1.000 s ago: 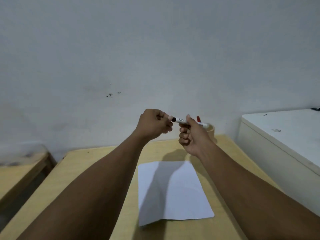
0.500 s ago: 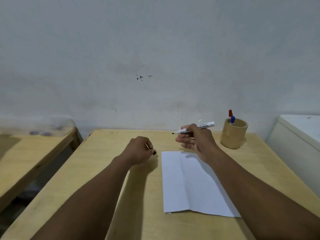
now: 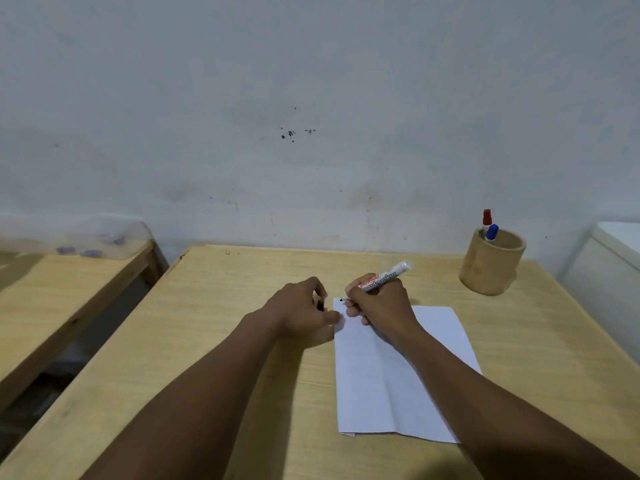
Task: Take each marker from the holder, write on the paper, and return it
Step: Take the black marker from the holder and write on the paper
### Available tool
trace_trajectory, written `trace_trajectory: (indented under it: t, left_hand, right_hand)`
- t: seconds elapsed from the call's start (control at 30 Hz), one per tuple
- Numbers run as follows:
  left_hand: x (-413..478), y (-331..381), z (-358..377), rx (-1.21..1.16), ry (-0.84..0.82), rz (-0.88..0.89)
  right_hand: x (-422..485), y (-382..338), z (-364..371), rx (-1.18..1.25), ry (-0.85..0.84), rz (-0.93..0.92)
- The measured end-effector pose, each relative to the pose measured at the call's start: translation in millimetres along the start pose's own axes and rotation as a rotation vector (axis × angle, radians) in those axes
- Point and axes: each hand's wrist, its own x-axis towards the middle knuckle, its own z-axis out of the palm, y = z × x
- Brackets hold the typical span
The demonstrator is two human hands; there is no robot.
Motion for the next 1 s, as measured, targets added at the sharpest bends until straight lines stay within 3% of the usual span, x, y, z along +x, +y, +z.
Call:
trace_trajectory:
  t: [0.47, 0.73, 0.83, 1.0]
  left_hand:
    - [6, -1, 0, 0.014, -0.044, -0.023]
    - [6, 0, 0, -0.021, -0.036, -0.053]
    - [6, -2, -4, -0.129, -0.039, -0.074]
    - [7, -9, -21, -0.236, -0.032, -0.022]
  right_hand:
    - [1, 9, 3, -0.204, 0.028, -0.074]
    - [3, 9, 1, -0.223, -0.003, -0.020]
    - [3, 2, -1, -0.042, 0.027, 0.014]
    - [12, -24, -27, 0.366, 0.215, 0.158]
